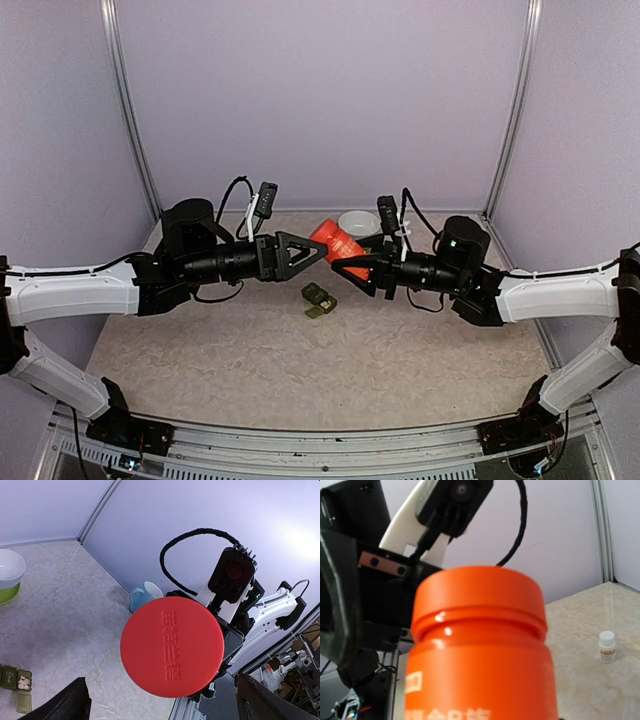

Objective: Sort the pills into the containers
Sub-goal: Screw the lid of the pill bottle onto the pill bottle.

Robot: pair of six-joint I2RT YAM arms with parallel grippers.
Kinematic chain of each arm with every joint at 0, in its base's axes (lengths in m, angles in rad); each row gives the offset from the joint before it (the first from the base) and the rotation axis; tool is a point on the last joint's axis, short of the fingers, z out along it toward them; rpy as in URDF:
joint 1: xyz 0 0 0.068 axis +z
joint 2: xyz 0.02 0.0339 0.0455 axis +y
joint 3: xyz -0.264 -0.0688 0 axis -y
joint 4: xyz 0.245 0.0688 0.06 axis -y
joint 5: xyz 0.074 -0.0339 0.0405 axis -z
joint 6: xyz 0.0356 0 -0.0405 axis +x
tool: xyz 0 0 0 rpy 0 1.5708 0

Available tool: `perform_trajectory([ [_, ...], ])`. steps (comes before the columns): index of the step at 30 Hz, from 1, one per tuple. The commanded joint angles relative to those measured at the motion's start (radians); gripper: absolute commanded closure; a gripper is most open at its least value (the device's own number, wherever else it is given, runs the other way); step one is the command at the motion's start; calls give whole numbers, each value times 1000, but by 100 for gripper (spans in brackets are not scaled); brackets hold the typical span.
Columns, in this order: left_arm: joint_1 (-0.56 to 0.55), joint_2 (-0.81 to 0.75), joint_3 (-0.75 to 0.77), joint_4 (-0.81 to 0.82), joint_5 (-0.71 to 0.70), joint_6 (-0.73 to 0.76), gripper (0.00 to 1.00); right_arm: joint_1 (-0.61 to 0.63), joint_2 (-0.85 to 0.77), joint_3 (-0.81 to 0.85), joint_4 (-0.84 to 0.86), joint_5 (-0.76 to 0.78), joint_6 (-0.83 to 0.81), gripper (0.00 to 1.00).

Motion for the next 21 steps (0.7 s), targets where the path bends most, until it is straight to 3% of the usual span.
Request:
perform_trajectory([
  [1, -6, 19, 36, 48, -4, -8, 1, 20, 34, 43, 9, 19, -31, 80],
  [21, 11, 68, 89, 69, 13, 6, 1, 105, 162, 86, -13, 6, -76, 80],
])
